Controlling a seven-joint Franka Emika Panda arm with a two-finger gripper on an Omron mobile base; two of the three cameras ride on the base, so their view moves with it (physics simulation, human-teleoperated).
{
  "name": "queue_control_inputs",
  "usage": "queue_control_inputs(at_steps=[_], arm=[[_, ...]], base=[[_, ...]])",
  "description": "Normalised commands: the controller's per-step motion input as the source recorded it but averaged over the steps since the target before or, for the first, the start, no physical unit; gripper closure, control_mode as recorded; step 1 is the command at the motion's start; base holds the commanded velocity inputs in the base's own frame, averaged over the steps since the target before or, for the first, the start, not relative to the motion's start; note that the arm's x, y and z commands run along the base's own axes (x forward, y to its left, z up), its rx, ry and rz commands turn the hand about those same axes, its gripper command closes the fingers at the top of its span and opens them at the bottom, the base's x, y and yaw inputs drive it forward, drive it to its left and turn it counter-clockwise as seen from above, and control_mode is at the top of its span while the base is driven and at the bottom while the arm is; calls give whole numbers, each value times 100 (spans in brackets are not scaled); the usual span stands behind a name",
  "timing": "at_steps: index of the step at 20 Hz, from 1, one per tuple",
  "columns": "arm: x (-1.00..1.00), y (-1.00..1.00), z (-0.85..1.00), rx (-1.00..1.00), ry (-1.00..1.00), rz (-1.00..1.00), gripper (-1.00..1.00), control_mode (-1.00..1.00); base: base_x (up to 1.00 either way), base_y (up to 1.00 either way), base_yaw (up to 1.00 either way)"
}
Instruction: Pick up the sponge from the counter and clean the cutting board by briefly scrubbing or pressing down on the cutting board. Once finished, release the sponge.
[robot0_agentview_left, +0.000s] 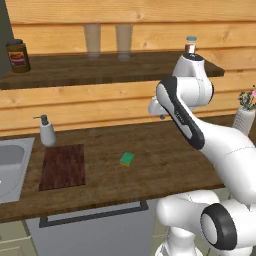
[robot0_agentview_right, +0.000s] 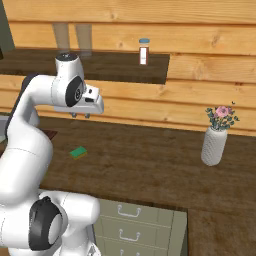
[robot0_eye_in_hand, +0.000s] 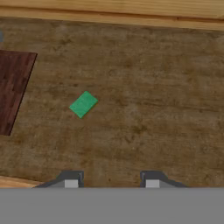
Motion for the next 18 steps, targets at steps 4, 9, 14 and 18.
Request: queue_control_inputs(at_steps=[4,9,14,18], arm=[[0,29,-20,0,0,0,-100,-100],[0,89,-59,0,0,-19,-100,-100],[4,75,-65,0,1,-26,-100,-100],[4,47,-63,0,4,-21,-100,-100]], base=[[0,0,0],[0,0,0],[0,0,0],[0,0,0]])
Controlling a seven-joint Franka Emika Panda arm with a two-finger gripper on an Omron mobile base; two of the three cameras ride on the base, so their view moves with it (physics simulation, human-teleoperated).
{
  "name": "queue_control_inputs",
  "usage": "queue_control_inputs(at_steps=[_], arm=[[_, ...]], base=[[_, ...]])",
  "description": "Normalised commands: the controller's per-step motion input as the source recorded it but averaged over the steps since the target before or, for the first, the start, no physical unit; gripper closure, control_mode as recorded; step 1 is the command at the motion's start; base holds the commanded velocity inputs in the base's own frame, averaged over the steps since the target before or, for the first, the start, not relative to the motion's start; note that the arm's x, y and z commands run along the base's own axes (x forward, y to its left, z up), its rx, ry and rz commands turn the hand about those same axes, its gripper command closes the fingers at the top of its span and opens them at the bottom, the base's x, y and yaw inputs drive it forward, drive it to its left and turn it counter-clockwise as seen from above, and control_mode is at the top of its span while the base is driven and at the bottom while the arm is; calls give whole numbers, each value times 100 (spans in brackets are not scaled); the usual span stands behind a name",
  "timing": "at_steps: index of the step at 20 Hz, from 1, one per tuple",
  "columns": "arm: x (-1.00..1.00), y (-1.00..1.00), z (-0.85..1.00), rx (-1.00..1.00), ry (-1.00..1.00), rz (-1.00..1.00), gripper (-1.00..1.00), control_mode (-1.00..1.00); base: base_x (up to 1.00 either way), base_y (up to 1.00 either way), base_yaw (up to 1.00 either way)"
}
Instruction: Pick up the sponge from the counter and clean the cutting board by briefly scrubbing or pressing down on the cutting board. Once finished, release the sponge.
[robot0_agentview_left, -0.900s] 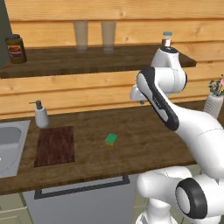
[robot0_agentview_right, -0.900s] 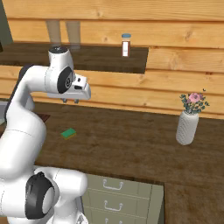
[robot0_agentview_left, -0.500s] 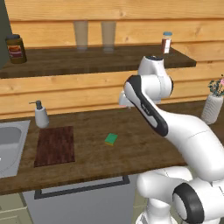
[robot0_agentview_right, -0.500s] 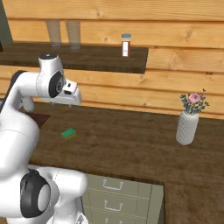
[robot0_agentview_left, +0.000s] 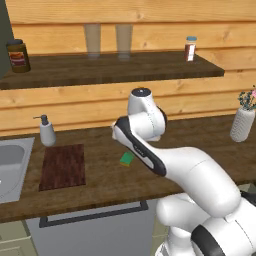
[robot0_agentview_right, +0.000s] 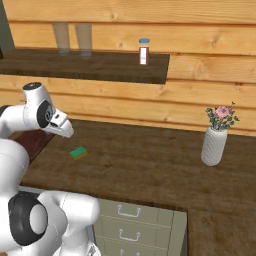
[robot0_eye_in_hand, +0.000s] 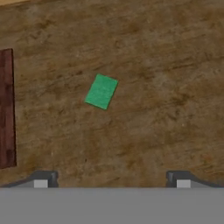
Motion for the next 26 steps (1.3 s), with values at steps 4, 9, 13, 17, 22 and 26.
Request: queue_control_inputs(at_steps=[4,9,13,17,22,26], arm=[[13,16,-55,0,2,-13,-100,-100],[30,0,-30,0,2,0,-100,-100],[42,0,-31,0,1,0,-100,-100],[36,0,-32,0,2,0,-100,-100],[7,0,-39,1,0,0,-100,-100],[11,0,-40,7,0,0,-100,-100]], base=[[0,0,0],[0,0,0],[0,0,0],[0,0,0],[0,0,0],[0,0,0]])
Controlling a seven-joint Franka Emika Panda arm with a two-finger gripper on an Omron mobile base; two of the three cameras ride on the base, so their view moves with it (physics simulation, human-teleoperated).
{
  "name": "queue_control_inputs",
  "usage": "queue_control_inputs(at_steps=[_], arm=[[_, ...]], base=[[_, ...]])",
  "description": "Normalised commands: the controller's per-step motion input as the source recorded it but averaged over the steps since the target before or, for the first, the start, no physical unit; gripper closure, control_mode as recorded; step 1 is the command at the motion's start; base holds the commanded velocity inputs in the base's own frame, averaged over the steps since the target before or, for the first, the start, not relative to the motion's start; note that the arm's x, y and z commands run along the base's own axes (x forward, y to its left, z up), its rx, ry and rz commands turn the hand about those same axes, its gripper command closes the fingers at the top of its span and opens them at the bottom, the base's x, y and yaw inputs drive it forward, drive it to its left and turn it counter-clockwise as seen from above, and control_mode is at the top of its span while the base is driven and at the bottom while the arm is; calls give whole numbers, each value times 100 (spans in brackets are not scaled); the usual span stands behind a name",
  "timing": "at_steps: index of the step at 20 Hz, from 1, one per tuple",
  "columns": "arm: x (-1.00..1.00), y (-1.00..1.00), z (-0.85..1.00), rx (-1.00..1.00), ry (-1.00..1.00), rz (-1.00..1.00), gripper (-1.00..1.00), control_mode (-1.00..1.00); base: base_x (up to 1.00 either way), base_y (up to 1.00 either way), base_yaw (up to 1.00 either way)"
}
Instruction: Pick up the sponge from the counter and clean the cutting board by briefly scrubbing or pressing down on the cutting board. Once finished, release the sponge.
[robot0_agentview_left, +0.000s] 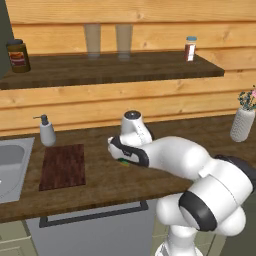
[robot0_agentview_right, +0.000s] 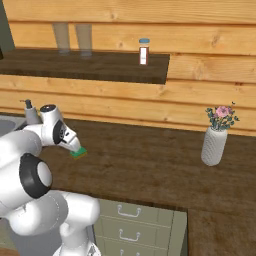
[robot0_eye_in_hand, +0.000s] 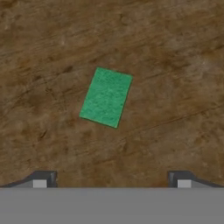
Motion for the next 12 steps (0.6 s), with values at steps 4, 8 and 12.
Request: queue_control_inputs(at_steps=[4,8,12], arm=[[22,0,-31,7,0,0,-100,-100],[35,0,-29,6,1,0,-100,-100],[52,0,-25,0,1,0,-100,-100]], base=[[0,0,0],[0,0,0],[0,0,0]])
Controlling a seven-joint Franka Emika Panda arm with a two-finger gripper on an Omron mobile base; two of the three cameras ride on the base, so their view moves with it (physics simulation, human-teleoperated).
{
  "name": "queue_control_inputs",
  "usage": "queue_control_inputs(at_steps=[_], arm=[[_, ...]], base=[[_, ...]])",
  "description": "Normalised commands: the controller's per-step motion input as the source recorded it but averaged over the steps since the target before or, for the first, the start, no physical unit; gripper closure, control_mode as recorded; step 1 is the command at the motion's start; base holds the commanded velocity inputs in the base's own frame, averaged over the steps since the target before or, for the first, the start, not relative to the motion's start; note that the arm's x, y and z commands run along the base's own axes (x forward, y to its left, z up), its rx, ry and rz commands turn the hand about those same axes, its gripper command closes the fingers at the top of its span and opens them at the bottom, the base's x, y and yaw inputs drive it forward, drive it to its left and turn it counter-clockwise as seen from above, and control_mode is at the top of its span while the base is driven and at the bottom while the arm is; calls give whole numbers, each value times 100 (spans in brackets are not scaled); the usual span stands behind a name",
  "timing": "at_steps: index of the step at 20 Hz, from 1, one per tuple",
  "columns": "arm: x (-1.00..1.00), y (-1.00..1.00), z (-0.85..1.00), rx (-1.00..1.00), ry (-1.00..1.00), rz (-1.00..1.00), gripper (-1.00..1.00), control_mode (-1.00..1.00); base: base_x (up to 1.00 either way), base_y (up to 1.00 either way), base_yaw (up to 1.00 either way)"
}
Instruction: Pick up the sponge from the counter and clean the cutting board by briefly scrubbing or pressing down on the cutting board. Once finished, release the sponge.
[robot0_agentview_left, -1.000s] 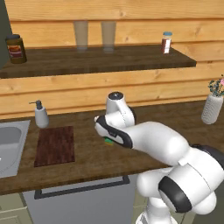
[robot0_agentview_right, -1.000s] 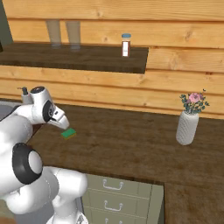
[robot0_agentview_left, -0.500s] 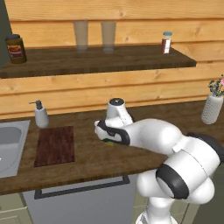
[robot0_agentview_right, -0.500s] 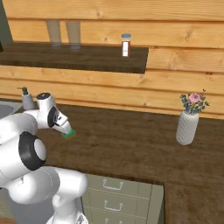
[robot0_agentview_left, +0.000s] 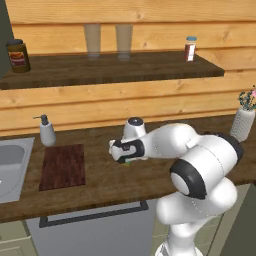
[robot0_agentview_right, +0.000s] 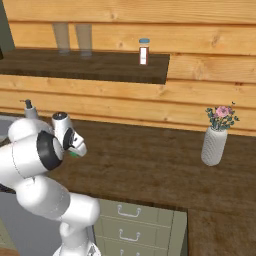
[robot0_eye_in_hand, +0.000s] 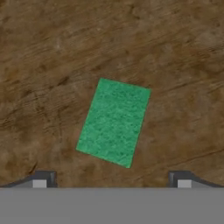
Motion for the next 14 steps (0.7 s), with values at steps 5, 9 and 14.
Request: queue_control_inputs(at_steps=[5,9,14], arm=[[59,0,-15,0,1,0,-100,-100],[43,0,-24,0,0,0,-100,-100],[19,0,-43,0,0,0,-100,-100]], base=[[0,0,0],[0,0,0],[0,0,0]])
